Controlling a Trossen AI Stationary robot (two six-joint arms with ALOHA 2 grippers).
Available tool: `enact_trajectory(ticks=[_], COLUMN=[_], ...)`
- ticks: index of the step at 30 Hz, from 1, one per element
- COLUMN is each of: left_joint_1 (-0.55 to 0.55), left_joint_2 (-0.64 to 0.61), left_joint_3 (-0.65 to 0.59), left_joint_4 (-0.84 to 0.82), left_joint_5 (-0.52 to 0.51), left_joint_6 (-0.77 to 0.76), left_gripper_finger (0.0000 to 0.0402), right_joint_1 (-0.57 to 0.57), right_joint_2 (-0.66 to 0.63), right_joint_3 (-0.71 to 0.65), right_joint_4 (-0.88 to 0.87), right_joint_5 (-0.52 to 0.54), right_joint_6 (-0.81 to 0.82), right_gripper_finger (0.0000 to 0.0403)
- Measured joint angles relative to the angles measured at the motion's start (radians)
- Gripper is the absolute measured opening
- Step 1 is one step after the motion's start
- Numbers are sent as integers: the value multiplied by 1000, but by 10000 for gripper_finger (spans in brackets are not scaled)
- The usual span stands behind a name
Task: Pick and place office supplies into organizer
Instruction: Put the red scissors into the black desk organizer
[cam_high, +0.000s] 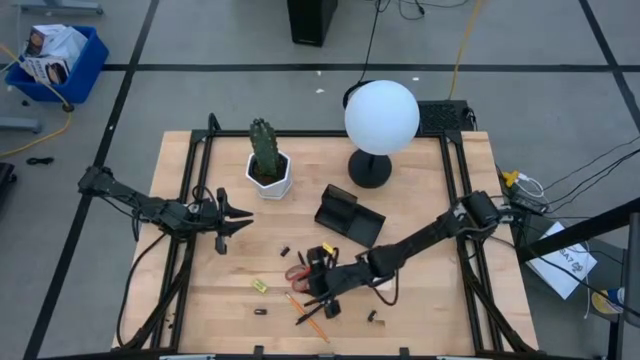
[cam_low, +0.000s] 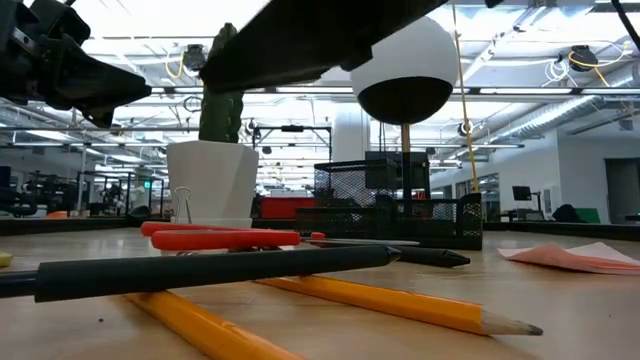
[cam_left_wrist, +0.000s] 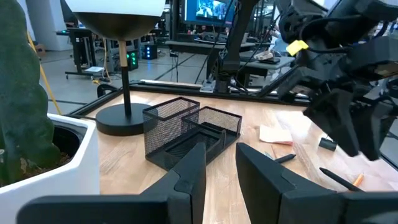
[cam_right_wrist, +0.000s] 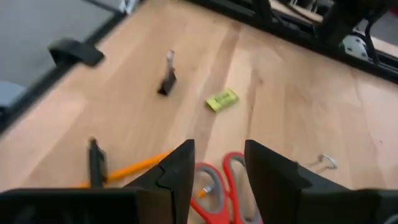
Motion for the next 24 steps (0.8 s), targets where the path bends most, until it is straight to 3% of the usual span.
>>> enact_trajectory(ticks=[12,24], left_joint_1=[0,0], left_joint_2=[0,0], left_joint_3=[0,0], left_joint_4=[1,0], left_joint_5=[0,0], left_joint_6=[0,0], left_gripper_finger=[93,93], right_joint_1=[-3,6], right_joint_2=[71,173], right_joint_3=[4,125], right_joint_4=[21,-67], right_joint_5=[-54,-46], right_joint_6=[80,18], right_gripper_finger=[133,133])
